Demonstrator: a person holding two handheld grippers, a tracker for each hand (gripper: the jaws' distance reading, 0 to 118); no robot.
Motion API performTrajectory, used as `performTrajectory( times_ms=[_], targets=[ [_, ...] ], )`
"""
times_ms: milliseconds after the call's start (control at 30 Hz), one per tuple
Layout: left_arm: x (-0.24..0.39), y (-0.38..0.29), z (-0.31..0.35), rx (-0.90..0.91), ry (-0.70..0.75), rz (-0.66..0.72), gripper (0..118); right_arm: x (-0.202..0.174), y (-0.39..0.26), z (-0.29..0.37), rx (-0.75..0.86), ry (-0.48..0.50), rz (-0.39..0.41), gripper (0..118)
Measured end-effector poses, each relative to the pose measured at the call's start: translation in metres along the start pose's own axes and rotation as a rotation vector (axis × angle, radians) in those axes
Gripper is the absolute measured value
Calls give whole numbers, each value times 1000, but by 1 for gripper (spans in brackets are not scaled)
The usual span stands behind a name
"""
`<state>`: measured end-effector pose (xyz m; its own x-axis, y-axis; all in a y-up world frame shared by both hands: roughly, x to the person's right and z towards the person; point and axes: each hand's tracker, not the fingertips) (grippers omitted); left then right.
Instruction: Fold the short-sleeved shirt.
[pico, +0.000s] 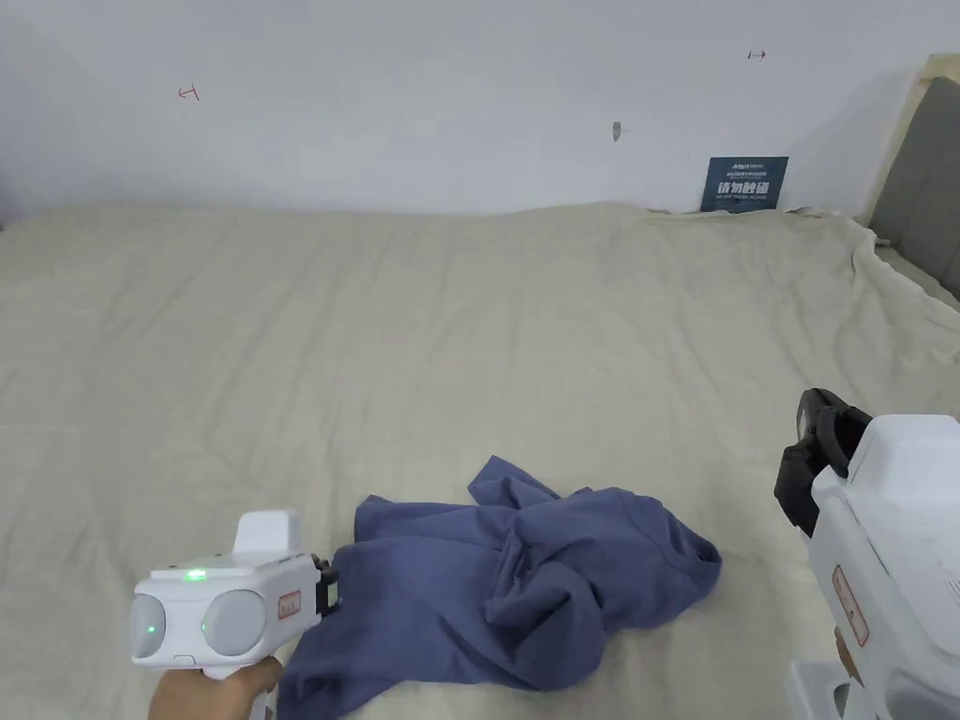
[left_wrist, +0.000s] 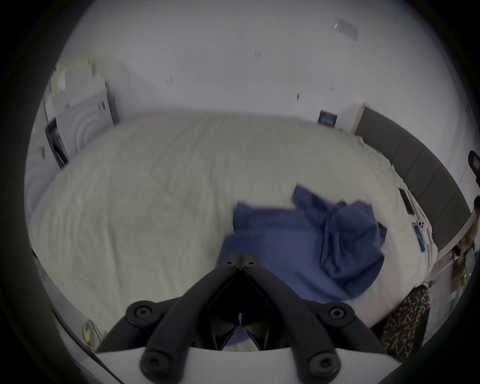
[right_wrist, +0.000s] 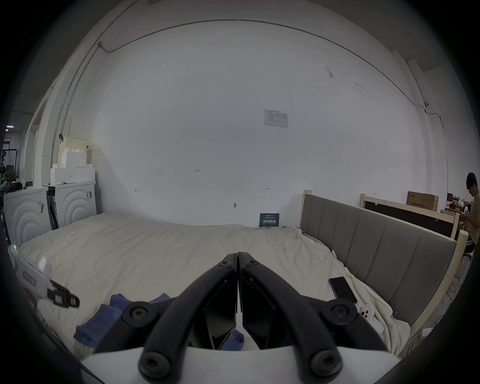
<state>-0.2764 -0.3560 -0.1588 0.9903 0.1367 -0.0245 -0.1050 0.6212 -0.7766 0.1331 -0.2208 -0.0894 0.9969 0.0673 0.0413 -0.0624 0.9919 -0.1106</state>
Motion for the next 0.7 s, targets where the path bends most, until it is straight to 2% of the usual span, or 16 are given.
performTrajectory(
  times_ms=[67, 133, 167, 200, 233, 300, 467, 533, 567, 600, 633, 700],
  targets=[
    [-4, -12, -10, -37, 10, 25, 0, 0, -4, -1, -13, 4, -4, 0],
    [-7, -24, -17, -67, 22, 19, 16, -1, -8, -3, -21, 6, -2, 0],
    [-8, -29, -20, -81, 25, 14, 27, -1, -10, -4, -30, 8, 0, 0],
    [-8, -32, -21, -102, 29, 8, 50, -1, -12, -5, -37, 11, 0, 0],
    [-8, -36, -21, -108, 32, 7, 68, -2, -13, -6, -41, 13, 0, 0],
    [-8, -42, -23, -119, 46, 6, 90, -3, -17, -8, -49, 15, -5, 0],
    [-12, -52, -30, -153, 80, 12, 91, -6, -24, -13, -74, 24, -13, 0],
    [-13, -56, -33, -173, 88, 23, 85, -7, -26, -14, -80, 26, -11, 0],
    [-14, -58, -35, -179, 84, 30, 76, -7, -26, -15, -83, 28, -9, 0],
    [-14, -59, -38, -187, 78, 33, 55, -7, -27, -16, -85, 29, -8, 0],
    [-14, -61, -41, -198, 72, 34, 41, -7, -28, -17, -88, 30, -7, 0],
    [-11, -63, -45, -222, 61, 18, 32, -6, -29, -19, -94, 32, -8, 0]
  ],
)
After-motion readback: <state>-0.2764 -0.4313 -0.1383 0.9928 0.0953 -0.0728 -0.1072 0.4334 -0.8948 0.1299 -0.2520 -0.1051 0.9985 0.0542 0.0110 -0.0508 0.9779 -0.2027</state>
